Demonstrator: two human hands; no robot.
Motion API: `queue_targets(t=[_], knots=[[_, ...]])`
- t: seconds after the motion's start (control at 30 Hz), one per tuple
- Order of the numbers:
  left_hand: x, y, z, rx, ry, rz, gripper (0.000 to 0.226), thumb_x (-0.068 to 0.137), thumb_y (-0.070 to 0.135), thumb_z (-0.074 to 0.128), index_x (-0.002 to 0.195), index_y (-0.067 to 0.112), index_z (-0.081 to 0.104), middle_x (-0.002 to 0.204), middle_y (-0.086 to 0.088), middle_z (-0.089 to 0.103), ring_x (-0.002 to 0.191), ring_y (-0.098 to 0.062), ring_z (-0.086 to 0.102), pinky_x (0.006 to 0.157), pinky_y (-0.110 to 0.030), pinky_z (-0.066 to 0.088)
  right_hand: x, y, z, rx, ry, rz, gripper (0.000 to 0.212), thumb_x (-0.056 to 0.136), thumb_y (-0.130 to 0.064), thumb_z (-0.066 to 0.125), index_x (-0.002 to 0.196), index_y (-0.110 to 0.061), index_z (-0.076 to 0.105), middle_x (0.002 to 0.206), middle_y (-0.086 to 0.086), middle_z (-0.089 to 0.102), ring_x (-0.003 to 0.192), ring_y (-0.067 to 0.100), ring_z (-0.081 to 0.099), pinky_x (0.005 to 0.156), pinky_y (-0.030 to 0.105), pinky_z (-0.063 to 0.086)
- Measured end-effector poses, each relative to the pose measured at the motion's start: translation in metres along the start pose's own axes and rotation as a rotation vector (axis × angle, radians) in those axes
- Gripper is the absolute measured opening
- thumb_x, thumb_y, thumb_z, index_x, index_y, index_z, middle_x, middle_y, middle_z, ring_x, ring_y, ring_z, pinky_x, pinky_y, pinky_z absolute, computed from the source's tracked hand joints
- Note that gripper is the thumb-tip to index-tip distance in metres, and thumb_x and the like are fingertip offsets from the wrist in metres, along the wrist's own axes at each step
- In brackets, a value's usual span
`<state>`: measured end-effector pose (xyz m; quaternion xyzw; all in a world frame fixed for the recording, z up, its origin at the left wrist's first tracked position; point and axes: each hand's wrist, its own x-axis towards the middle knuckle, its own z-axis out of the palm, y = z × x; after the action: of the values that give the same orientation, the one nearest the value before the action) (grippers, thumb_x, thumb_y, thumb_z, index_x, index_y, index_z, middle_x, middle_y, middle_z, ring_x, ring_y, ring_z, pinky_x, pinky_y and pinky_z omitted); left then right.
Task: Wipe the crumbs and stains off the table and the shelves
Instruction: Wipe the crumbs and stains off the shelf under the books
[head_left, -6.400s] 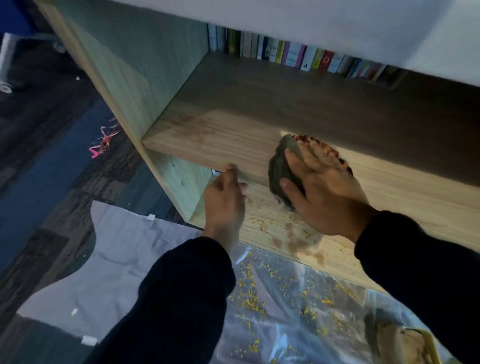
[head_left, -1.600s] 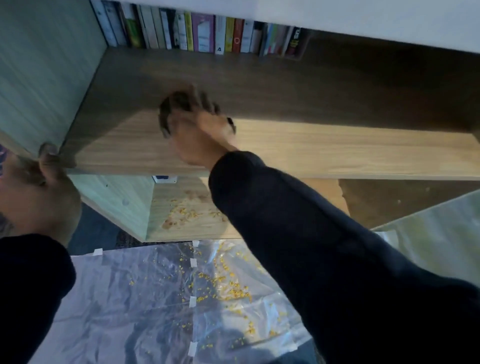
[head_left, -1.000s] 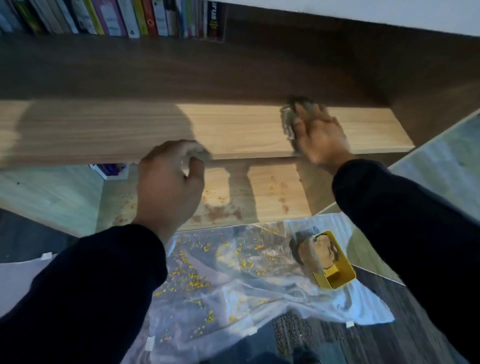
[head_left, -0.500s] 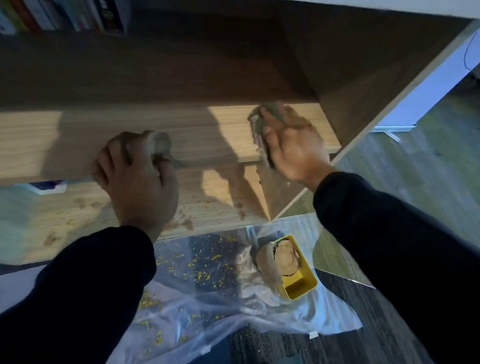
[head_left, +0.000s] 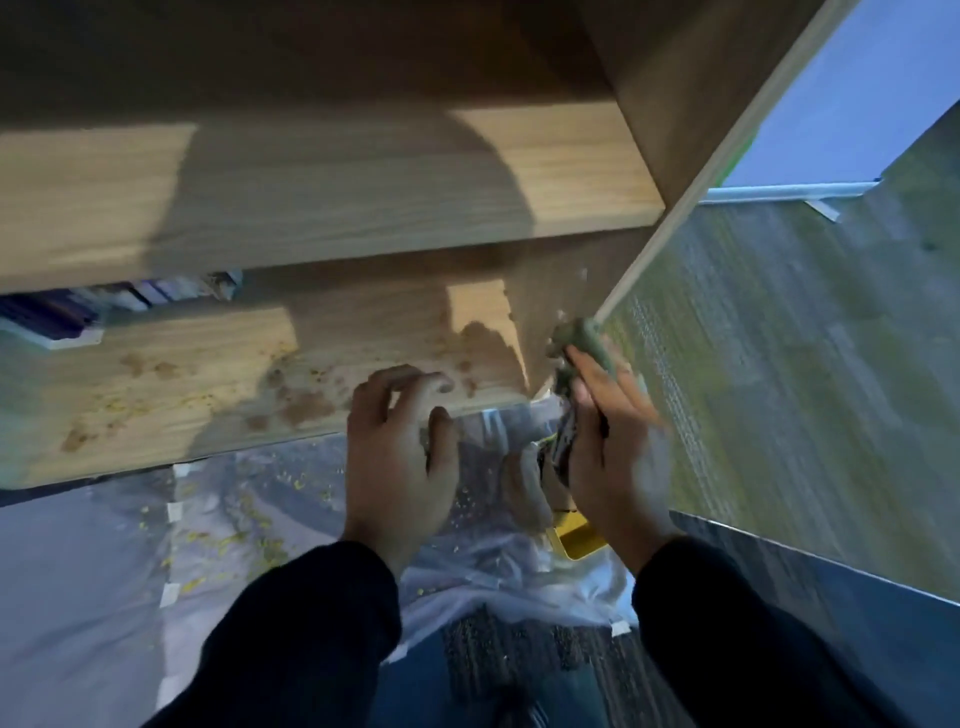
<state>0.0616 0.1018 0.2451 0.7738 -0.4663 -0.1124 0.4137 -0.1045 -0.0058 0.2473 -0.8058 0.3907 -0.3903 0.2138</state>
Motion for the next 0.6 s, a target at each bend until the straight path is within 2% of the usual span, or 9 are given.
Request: queue_targets(t=[0.07,0.1,0.17,0.23,0.33,0.43,0.53,0.6], knots=[[-0.018,-0.021,0.016,0.013,-0.181,-0.026,0.016,0.100,0.014,0.053,0.110,0.014,0.065,0.109,-0.003,0.060,0.101,-0.020,0.056,0.085,-0.041,0.045,-0.043,0.032,-0.002,-0.016,-0.085,0.139,0.032,0.103,-0.010,0.049,0.130,-0.009,0.067,0.135,0.004,0.065,0.119,0.012,0.063,0.099,0.019,0.048],[-0.024,-0.030,0.023,0.006,-0.264,-0.049,0.013,0.100,0.013,0.053,0.106,0.016,0.064,0.102,0.000,0.061,0.093,-0.015,0.056,0.080,-0.039,0.045,-0.062,0.049,-0.001,-0.031,-0.146,0.222,0.031,0.103,-0.011,0.051,0.129,-0.011,0.068,0.136,0.002,0.065,0.118,0.011,0.063,0.098,0.014,0.045],[-0.043,-0.047,0.039,-0.012,-0.419,-0.116,0.011,0.100,0.013,0.054,0.097,0.019,0.063,0.086,0.005,0.061,0.075,-0.007,0.054,0.068,-0.029,0.041,-0.107,0.086,0.003,-0.117,-0.274,0.389,0.033,0.101,-0.020,0.050,0.125,-0.013,0.071,0.137,0.002,0.065,0.117,0.019,0.066,0.095,0.017,0.047],[-0.058,-0.061,0.053,-0.011,-0.522,-0.182,0.014,0.099,0.011,0.054,0.089,0.019,0.061,0.074,0.007,0.058,0.063,-0.006,0.050,0.059,-0.016,0.031,-0.146,0.115,0.007,-0.230,-0.396,0.473,0.036,0.096,-0.025,0.050,0.121,-0.013,0.074,0.133,0.010,0.067,0.109,0.030,0.070,0.088,0.029,0.051],[-0.078,-0.083,0.077,0.013,-0.607,-0.240,0.016,0.098,0.012,0.054,0.086,0.020,0.060,0.070,0.004,0.057,0.056,-0.007,0.046,0.056,-0.022,0.030,-0.188,0.148,0.019,-0.331,-0.479,0.525,0.025,0.094,-0.012,0.058,0.110,-0.009,0.077,0.118,0.016,0.074,0.093,0.037,0.072,0.075,0.037,0.056],[-0.090,-0.102,0.102,0.009,-0.686,-0.255,0.016,0.097,0.011,0.054,0.085,0.017,0.061,0.066,0.003,0.055,0.055,-0.005,0.045,0.052,-0.020,0.030,-0.206,0.175,0.031,-0.422,-0.526,0.595,0.017,0.095,-0.007,0.059,0.094,-0.010,0.076,0.090,0.019,0.075,0.073,0.039,0.068,0.059,0.038,0.048],[-0.100,-0.117,0.127,-0.003,-0.744,-0.226,0.015,0.097,0.011,0.054,0.085,0.015,0.061,0.067,0.003,0.056,0.057,-0.004,0.047,0.053,-0.018,0.033,-0.212,0.204,0.046,-0.473,-0.641,0.626,0.022,0.100,-0.019,0.054,0.096,-0.011,0.074,0.088,0.017,0.074,0.077,0.040,0.066,0.061,0.032,0.035],[-0.102,-0.129,0.146,0.000,-0.771,-0.210,0.015,0.096,0.011,0.054,0.084,0.016,0.061,0.069,0.004,0.058,0.059,-0.006,0.048,0.058,-0.024,0.039,-0.211,0.219,0.060,-0.509,-0.779,0.665,0.025,0.099,-0.030,0.050,0.099,-0.018,0.072,0.095,0.012,0.073,0.086,0.038,0.065,0.067,0.032,0.037]])
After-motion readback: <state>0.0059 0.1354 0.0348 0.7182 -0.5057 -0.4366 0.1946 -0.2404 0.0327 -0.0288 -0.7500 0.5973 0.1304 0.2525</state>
